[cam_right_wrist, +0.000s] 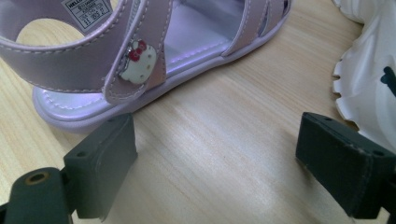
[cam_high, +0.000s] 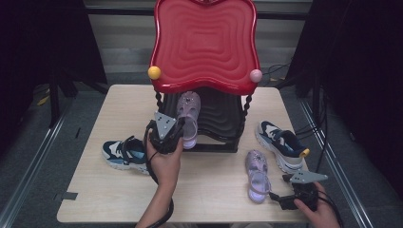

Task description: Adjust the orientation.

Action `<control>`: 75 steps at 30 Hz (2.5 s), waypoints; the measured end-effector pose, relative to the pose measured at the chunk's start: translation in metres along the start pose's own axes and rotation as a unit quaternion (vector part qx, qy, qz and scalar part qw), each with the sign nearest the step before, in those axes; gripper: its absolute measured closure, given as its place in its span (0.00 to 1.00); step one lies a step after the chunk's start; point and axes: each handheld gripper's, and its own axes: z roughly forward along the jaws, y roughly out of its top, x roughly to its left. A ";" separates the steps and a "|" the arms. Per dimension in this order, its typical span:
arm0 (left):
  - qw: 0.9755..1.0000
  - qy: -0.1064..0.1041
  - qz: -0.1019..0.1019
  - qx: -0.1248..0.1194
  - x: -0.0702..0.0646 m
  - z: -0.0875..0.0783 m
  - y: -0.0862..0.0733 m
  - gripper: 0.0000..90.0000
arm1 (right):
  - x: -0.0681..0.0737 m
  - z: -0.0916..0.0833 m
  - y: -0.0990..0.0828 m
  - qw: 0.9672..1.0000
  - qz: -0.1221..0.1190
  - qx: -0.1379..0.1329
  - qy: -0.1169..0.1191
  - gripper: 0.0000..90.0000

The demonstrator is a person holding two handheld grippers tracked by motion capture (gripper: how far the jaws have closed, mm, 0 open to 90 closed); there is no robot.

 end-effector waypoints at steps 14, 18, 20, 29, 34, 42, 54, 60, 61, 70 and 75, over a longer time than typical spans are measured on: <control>1.000 0.019 -0.014 -0.020 0.003 0.028 0.007 0.91 | 0.000 0.000 0.000 1.000 0.000 0.000 0.000 0.13; 0.999 0.024 -0.019 -0.024 0.005 0.033 0.007 0.91 | 0.000 0.000 0.000 1.000 0.000 0.000 0.000 0.13; 0.999 0.026 -0.022 -0.027 0.004 0.037 0.006 0.91 | 0.000 0.000 0.000 1.000 0.000 0.000 0.000 0.13; 0.998 0.046 -0.021 -0.035 0.002 0.056 0.006 0.90 | 0.000 0.000 0.000 1.000 0.000 -0.001 0.002 0.13; 0.998 0.053 -0.021 -0.040 0.003 0.067 0.006 0.90 | 0.000 0.000 0.000 1.000 -0.001 0.000 0.001 0.13; 0.997 0.062 -0.020 -0.031 0.006 0.082 -0.001 0.89 | 0.000 0.000 -0.001 1.000 -0.004 -0.002 0.004 0.13; 0.998 0.062 -0.003 -0.022 0.008 0.081 -0.006 0.88 | 0.001 -0.001 -0.001 1.000 -0.005 0.000 0.003 0.13; 0.997 0.071 0.003 -0.014 0.011 0.079 -0.004 0.77 | 0.001 -0.001 -0.001 1.000 -0.005 0.000 0.003 0.13; 0.997 0.073 0.007 -0.014 0.011 0.078 -0.004 0.76 | 0.001 -0.001 -0.001 1.000 -0.004 -0.001 0.003 0.13; 0.998 0.058 0.037 -0.012 0.004 0.067 0.008 0.61 | 0.001 -0.001 -0.001 1.000 -0.004 0.000 0.004 0.13; 0.999 0.037 0.035 0.010 0.002 0.063 0.011 0.53 | 0.001 -0.001 -0.001 1.000 -0.004 -0.001 0.004 0.13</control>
